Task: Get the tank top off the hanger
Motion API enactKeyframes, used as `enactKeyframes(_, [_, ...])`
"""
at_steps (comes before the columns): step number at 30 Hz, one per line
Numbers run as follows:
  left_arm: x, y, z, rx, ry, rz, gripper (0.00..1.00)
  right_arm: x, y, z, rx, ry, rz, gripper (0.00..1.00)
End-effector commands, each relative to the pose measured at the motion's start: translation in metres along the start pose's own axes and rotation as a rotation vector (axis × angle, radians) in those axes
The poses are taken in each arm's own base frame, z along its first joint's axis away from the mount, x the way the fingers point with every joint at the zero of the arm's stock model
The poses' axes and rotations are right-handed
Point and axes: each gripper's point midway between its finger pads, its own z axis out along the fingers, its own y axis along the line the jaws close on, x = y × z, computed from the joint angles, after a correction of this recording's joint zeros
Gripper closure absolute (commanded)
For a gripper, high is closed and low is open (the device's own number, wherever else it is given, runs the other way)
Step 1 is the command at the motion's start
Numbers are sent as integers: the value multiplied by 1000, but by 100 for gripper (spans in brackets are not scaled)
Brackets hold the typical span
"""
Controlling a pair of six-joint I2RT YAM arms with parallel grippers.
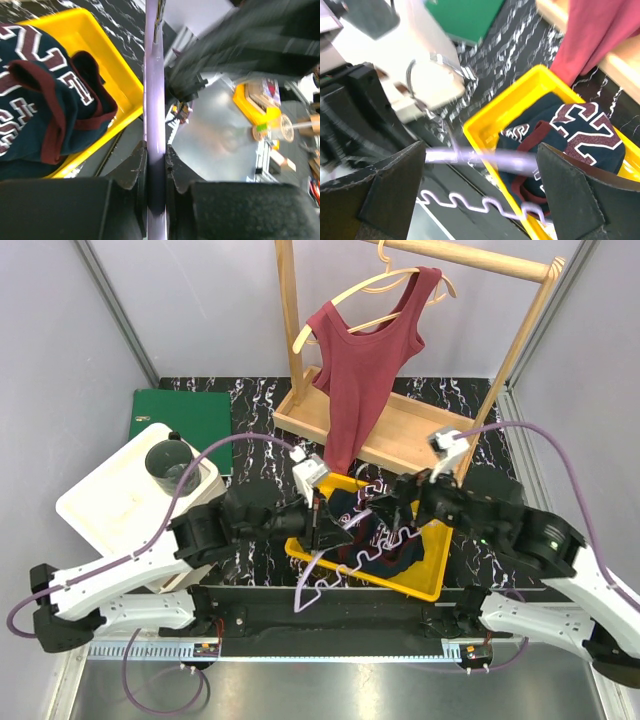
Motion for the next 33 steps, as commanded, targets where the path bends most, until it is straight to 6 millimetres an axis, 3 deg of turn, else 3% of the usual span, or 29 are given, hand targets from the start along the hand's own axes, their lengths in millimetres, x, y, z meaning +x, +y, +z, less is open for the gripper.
enactKeyframes(1, [-70,22,-32,-188,-365,-45,100,-16,-16,-26,77,-110,125,0])
enactKeyframes(3, [-83,35,-45,-260,-466,-99,100,-14,-6,-25,23,-87,100,0])
enactKeyframes(9, [-113,47,-69,-343,-658,-214,100,3,34,10,-143,42,52,0])
enactKeyframes(12, [-121,51,-73,-368,-706,-270,100,5,61,19,-251,39,42,1])
enactKeyframes(20, [-133,51,-73,-392,-738,-282,100,28,130,37,-437,127,-99,15])
enactKeyframes(25, [-133,50,-77,-379,-751,-298,100,40,136,52,-439,152,-109,36])
enactKeyframes(33, [-129,47,-82,-348,-756,-330,100,56,136,71,-423,180,-130,41])
